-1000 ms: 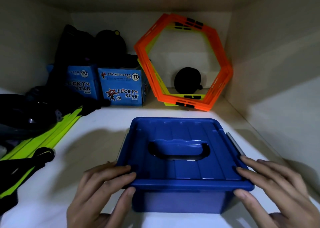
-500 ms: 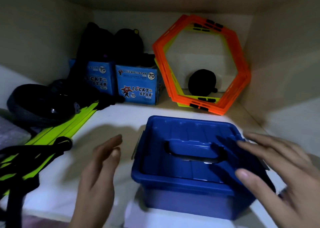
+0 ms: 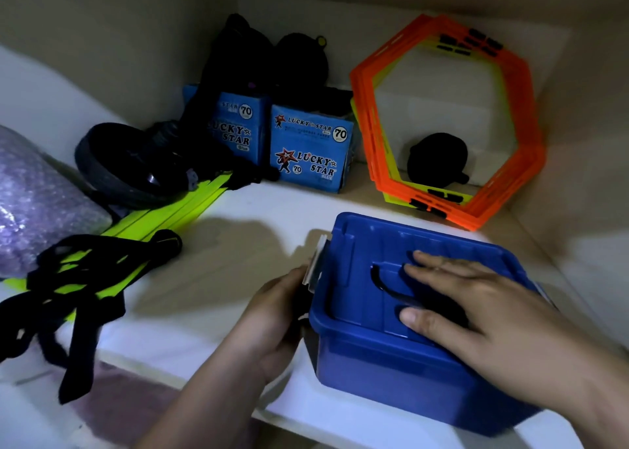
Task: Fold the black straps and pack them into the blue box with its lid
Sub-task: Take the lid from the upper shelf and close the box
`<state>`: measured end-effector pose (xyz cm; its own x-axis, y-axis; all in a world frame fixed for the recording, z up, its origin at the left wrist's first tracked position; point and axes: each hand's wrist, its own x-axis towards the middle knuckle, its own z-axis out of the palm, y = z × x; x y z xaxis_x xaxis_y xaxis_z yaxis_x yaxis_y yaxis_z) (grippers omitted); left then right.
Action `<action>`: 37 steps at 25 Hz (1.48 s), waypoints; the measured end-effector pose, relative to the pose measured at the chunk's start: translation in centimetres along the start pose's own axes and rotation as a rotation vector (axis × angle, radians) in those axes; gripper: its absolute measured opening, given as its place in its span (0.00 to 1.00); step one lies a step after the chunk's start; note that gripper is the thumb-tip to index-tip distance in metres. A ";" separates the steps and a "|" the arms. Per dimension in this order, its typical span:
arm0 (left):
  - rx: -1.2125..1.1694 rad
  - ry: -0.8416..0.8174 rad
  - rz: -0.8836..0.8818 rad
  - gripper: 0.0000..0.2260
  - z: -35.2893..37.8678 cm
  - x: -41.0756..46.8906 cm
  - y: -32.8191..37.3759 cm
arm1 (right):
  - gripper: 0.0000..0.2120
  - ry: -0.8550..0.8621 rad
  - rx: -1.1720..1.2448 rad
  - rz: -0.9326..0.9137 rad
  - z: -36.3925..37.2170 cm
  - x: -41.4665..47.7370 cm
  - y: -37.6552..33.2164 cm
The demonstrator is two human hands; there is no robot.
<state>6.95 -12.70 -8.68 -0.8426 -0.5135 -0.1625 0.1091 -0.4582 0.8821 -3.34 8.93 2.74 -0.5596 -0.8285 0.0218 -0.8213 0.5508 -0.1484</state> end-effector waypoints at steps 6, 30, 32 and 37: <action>0.070 -0.019 -0.051 0.21 1.6 -0.3 2.4 | 0.44 -0.042 0.001 0.017 -0.1 0.0 -0.2; 1.571 -0.402 0.626 0.33 13.7 -1.6 7.7 | 0.07 0.616 1.594 0.562 5.7 -4.2 12.9; 1.631 -0.495 0.572 0.34 15.8 -1.3 6.4 | 0.17 0.333 1.913 0.530 7.2 -3.6 12.8; 1.783 -0.610 0.462 0.41 17.7 -0.3 4.8 | 0.45 0.079 2.356 0.394 9.0 -2.2 12.7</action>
<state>-1.61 -1.90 3.48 -0.9946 0.1022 -0.0182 0.0951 0.9677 0.2337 -11.55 16.81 -8.06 -0.6421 -0.7211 -0.2602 0.7058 -0.4236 -0.5678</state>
